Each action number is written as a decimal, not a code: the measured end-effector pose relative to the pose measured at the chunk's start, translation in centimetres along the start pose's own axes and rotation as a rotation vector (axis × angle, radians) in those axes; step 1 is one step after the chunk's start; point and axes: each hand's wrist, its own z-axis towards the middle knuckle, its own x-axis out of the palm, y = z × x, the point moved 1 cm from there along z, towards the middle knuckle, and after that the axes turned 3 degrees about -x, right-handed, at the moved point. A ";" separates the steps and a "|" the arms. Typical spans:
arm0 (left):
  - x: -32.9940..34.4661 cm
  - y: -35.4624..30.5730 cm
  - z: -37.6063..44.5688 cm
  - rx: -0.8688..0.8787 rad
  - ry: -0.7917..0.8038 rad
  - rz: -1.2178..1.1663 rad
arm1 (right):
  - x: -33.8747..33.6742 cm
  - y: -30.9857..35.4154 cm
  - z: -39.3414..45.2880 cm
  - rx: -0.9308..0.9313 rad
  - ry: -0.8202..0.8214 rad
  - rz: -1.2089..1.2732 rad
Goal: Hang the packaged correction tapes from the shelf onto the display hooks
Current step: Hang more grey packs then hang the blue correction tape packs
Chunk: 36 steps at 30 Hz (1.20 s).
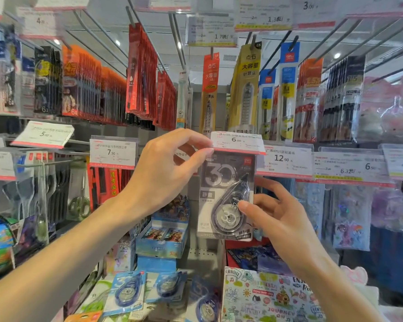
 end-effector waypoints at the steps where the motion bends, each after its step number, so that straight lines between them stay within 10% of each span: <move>1: 0.0 0.0 0.0 0.000 0.002 -0.001 | -0.1 0.1 0.0 0.010 0.009 0.011; 36: 9.5 8.3 -7.1 -0.400 0.028 -0.112 | 2.5 -6.9 3.5 0.045 -0.181 -0.227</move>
